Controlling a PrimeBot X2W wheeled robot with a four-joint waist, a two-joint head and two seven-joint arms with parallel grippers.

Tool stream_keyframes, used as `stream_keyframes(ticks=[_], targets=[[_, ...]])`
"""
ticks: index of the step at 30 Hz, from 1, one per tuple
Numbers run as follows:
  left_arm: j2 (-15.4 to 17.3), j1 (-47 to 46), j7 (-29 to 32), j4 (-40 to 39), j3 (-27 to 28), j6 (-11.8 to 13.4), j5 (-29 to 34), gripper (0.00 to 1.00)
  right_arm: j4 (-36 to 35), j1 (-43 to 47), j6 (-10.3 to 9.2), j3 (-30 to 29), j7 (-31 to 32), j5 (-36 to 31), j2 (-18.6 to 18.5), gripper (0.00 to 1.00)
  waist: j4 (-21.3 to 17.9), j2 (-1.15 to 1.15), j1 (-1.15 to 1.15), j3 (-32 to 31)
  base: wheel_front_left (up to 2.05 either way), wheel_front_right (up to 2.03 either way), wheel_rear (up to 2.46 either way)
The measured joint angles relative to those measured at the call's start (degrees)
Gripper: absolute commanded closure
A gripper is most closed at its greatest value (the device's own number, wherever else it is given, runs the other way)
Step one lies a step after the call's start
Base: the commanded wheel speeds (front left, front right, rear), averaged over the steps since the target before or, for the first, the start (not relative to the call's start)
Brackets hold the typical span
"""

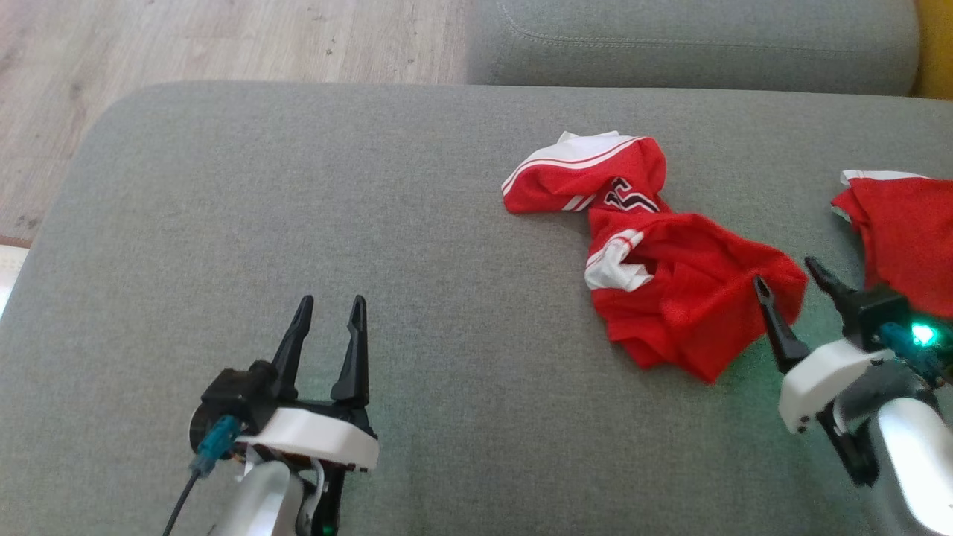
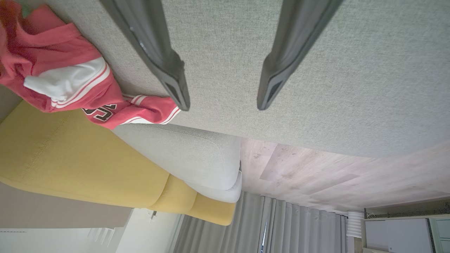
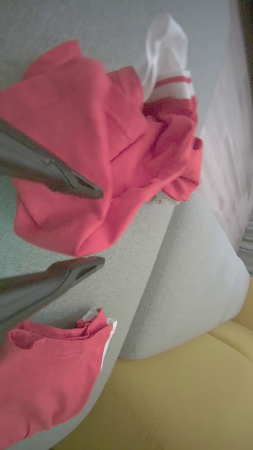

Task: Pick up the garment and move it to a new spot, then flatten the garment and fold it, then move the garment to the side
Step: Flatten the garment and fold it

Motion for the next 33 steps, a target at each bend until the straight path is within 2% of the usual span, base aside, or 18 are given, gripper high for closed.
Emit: stream_keyframes(ticks=[5, 9, 11, 18, 24, 33], targets=[[-0.01, -0.01, 0.01, 0.03, -0.02, -0.02, 0.0, 0.0, -5.59, 0.32, 0.0, -7.06, -6.48, -4.83, 7.21, 0.0, -0.01, 0.0, 0.0, -0.01, 0.0, 0.0, 0.0], [-0.01, 0.01, 0.0, -0.03, 0.0, -0.02, 0.0, 0.0, -10.58, 0.85, 0.0, -7.66, -11.56, -4.99, 12.9, 0.0, 0.18, 0.0, 0.0, -0.4, 0.0, 0.0, 0.0], [-0.01, 0.01, 0.01, -0.19, 0.0, -0.02, 0.0, 0.0, -12.37, 2.08, 0.0, -7.39, -12.84, -4.46, 14.44, 0.0, 0.29, 0.0, 0.0, -0.54, 0.0, 0.0, 0.0], [-0.01, 0.87, 0.01, -1.32, -0.02, -0.02, -0.01, 0.0, -12.98, 8.77, 0.0, -4.97, -14.28, -2.45, 15.8, 0.0, 0.5, 0.0, 0.0, -0.59, 0.0, 0.0, 0.0], [-0.01, 1.19, 0.0, -1.8, -0.3, -0.02, -0.01, 0.0, -11.04, 7.7, 0.0, -2.24, -14.27, -0.54, 15.83, 0.0, 0.71, 0.0, 0.0, -0.05, 0.0, 0.0, 0.0], [-0.02, 0.9, 0.01, -1.66, -2.59, -0.01, -1.23, 0.0, -2.66, -0.07, 0.0, 1.3, -4.83, -2.33, 15.82, 0.0, 2.78, 0.0, 0.01, 1.92, 0.0, 0.0, 0.0]])
